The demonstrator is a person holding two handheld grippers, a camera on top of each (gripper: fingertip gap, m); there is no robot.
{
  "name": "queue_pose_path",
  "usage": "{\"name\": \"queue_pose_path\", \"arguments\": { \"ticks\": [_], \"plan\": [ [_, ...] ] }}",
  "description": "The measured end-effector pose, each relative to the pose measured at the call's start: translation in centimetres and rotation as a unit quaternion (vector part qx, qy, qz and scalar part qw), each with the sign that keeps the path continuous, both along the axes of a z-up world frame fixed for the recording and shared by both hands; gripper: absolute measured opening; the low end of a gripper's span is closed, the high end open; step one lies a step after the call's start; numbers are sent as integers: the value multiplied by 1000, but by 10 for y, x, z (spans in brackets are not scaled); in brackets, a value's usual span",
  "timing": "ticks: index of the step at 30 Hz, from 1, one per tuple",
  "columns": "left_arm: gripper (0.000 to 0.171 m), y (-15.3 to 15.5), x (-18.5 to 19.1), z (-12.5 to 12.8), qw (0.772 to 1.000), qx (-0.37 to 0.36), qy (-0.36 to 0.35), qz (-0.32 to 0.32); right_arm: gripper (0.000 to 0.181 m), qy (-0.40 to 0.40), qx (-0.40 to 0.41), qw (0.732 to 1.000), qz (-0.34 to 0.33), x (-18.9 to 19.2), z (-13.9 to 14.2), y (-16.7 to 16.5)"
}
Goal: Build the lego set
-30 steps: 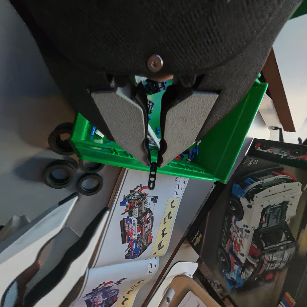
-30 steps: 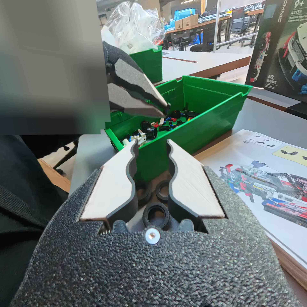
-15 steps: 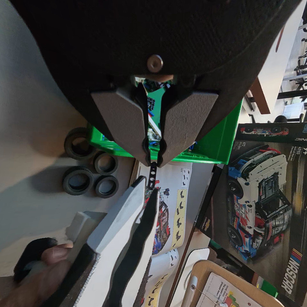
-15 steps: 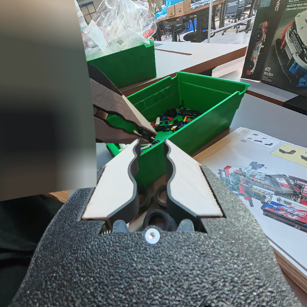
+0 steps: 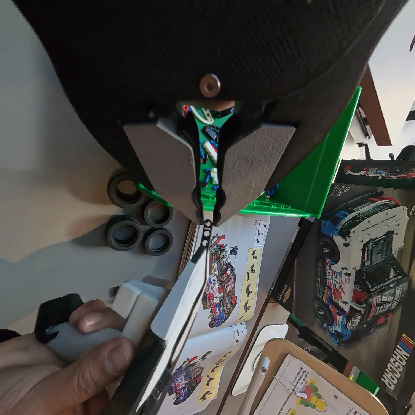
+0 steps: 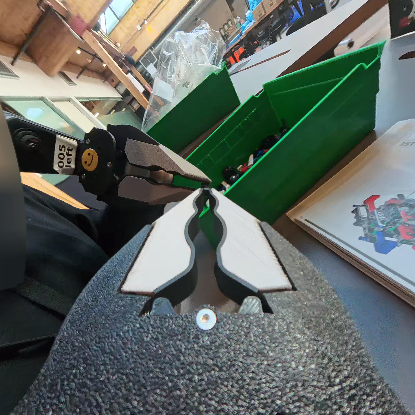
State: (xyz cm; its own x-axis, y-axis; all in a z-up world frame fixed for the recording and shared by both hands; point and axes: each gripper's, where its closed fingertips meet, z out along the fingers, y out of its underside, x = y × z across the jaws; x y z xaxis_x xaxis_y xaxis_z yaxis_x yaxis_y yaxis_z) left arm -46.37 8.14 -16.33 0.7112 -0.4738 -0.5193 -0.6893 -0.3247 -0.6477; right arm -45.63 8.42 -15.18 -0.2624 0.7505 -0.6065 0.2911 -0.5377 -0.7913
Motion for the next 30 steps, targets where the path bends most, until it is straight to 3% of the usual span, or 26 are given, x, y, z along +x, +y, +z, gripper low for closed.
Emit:
{"name": "queue_pose_path", "arguments": {
  "ticks": [4, 7, 9, 12, 17, 21, 26, 30],
  "plan": [
    [12, -2, 1, -1, 999, -13, -41, 4, 3, 10, -36, 999, 1, 6, 3, 3],
    [19, -4, -4, -6, 998, -29, -61, 12, 3, 17, -20, 1000, -7, 16, 5, 4],
    [21, -7, -9, -10, 997, -34, -60, 19, 3, 29, 29, 999, -14, 28, 5, 3],
    [21, -12, -20, -17, 997, -42, -56, 33, 4, -6, 157, 986, -56, 54, -19, 8],
    [20, -15, -34, -25, 996, -53, -49, 52, 3, -125, 318, 931, -131, 109, -75, 27],
    [19, -13, -38, -25, 996, -52, -50, 58, 3, -178, 329, 918, -133, 129, -100, 26],
    [19, -8, -36, -20, 996, -50, -53, 60, 3, -184, 340, 911, -144, 122, -98, 39],
    [18, -11, -41, -22, 995, -54, -49, 71, 3, -226, 349, 900, -127, 125, -119, 42]
  ]
}}
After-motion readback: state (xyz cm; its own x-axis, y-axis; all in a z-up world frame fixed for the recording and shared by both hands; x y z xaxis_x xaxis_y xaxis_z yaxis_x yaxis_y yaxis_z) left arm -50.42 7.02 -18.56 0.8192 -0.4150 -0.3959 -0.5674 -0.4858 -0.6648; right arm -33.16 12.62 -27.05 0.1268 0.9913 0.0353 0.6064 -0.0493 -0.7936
